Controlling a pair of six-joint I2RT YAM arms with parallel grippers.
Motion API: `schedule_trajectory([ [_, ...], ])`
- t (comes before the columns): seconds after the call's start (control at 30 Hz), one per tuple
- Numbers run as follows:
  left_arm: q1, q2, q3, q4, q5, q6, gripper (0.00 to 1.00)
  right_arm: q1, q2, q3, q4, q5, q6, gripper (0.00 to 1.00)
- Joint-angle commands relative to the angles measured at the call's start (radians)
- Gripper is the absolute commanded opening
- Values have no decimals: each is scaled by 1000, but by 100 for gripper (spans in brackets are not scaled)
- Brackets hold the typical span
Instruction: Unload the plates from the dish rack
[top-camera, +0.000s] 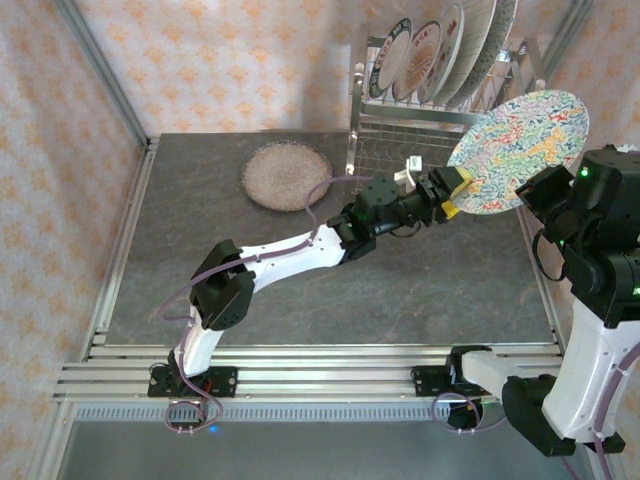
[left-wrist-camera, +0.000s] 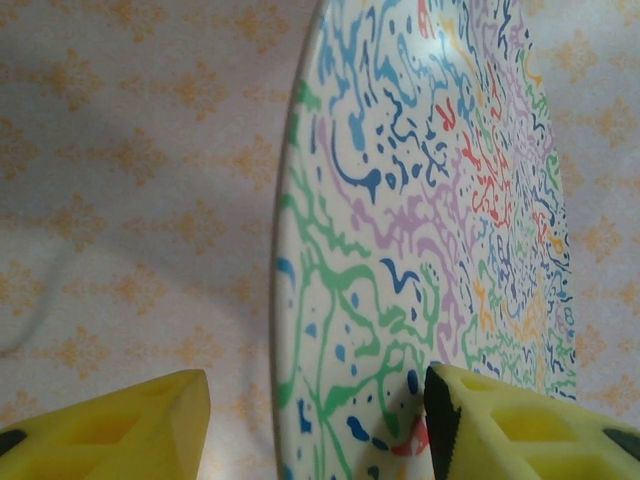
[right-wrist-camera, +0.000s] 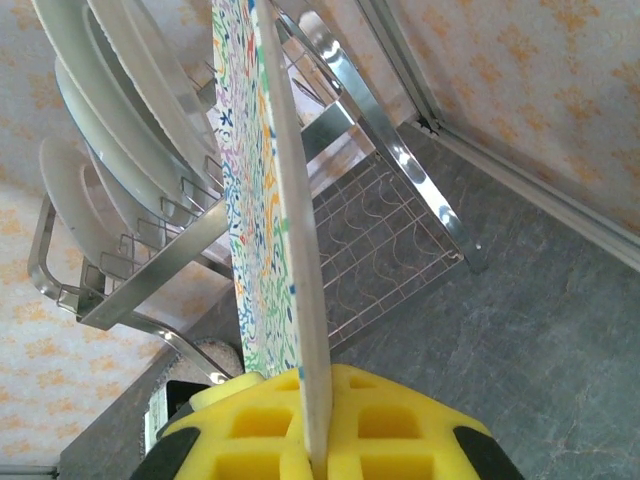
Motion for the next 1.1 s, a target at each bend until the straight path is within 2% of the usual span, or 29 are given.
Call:
schedule_trajectory([
  [0.0, -3, -60, -26, 80, 2, -9, 53, 2, -16, -20, 113, -27, 50, 0],
  [0.2, 1, -86, -69, 110, -13, -12, 49, 2, -42, -96, 145, -65, 94, 0],
  [0.6, 31, -176, -181, 156, -21, -16, 11, 1, -92, -216, 178, -101, 166, 0],
  [0.77, 37, -194, -201, 160, -4, -17, 1, 1, -111, -254, 156, -121, 188, 0],
  [0.87, 41, -214, -219, 157, 10, -16, 0, 1, -126, -264, 134, -118, 197, 1],
  [1.07, 49, -261, -240, 106, 72, 23, 0, 1, -144, -268, 94, -101, 175, 41],
])
